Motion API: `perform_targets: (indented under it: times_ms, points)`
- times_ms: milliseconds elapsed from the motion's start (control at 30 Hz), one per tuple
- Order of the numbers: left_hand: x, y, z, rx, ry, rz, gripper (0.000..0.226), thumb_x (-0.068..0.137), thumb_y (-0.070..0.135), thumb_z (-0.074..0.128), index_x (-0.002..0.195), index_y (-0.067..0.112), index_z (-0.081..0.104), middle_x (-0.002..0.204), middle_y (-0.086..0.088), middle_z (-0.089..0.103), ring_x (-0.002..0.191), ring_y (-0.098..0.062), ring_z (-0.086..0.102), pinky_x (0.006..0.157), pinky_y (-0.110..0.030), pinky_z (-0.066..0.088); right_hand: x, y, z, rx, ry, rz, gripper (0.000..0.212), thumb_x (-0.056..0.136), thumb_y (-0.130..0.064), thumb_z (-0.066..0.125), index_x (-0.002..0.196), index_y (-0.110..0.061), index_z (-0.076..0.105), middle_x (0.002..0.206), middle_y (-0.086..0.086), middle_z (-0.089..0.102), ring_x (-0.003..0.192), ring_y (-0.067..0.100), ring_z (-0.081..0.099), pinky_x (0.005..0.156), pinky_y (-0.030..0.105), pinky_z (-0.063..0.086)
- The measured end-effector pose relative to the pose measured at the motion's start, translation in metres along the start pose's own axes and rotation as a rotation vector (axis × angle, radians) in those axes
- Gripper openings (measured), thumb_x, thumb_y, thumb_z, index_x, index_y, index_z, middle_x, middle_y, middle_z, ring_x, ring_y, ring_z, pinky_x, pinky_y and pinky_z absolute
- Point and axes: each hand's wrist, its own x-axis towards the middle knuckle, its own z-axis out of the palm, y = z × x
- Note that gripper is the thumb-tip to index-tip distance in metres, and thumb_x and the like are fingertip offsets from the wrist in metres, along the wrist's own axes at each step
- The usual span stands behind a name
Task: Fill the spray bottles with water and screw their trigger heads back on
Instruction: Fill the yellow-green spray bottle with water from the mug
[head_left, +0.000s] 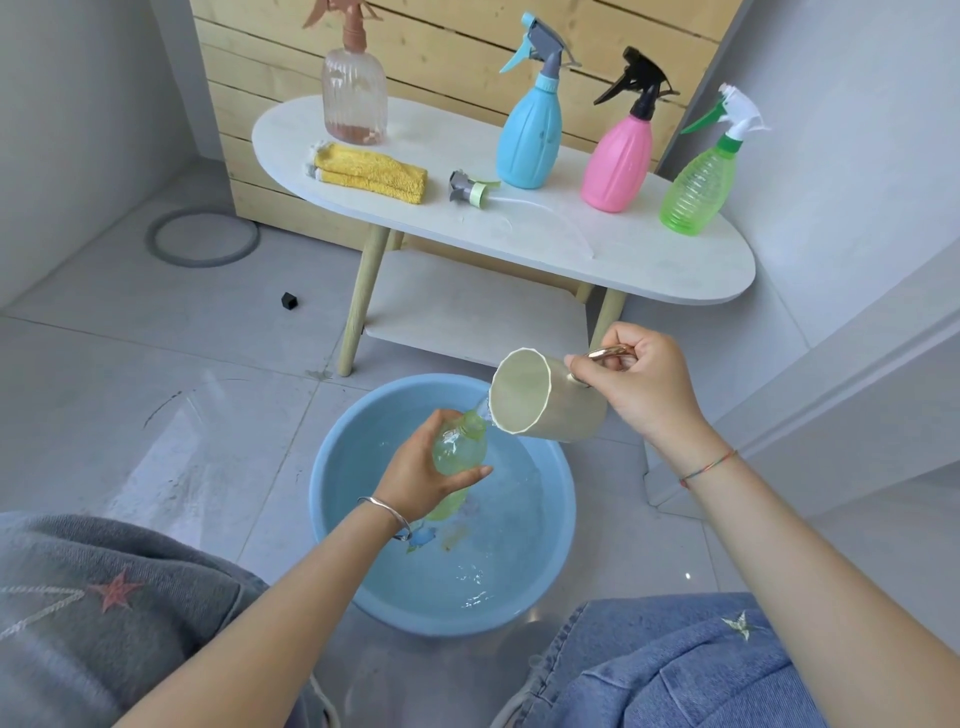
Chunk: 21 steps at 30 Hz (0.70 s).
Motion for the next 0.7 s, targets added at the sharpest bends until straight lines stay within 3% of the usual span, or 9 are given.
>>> perform_targets:
  times_ms: [233, 533, 700]
  points:
    - [0.001, -0.008, 0.004, 0.013, -0.011, 0.003, 0.059, 0.072, 0.041, 0.081, 0.118, 0.02, 0.051, 0.113, 0.012, 0.061, 0.108, -0.006, 0.056, 0.093, -0.024, 0.044, 0.001, -0.004, -0.001, -0.078, 0.011, -0.078, 0.037, 0.073, -0.009, 0.075, 0.06, 0.004, 0.042, 0.055, 0.005, 0.034, 0.048, 0.009, 0.026, 0.046, 0.018, 0.021]
    - [0.0, -0.011, 0.007, 0.011, -0.013, -0.003, 0.06, 0.072, 0.039, 0.082, 0.118, 0.019, 0.05, 0.114, 0.013, 0.06, 0.109, -0.005, 0.054, 0.09, -0.018, 0.039, 0.001, -0.004, 0.0, -0.121, 0.019, -0.132, 0.035, 0.072, -0.008, 0.074, 0.059, -0.001, 0.042, 0.049, -0.008, 0.032, 0.048, 0.007, 0.029, 0.047, 0.014, 0.023]
    - [0.0, -0.012, 0.009, 0.005, -0.032, -0.018, 0.058, 0.072, 0.041, 0.081, 0.116, 0.023, 0.049, 0.114, 0.013, 0.059, 0.109, -0.006, 0.054, 0.089, -0.017, 0.039, 0.002, -0.002, 0.003, -0.169, 0.023, -0.202, 0.037, 0.07, -0.011, 0.072, 0.055, -0.012, 0.038, 0.049, -0.007, 0.033, 0.052, 0.009, 0.032, 0.05, 0.019, 0.025]
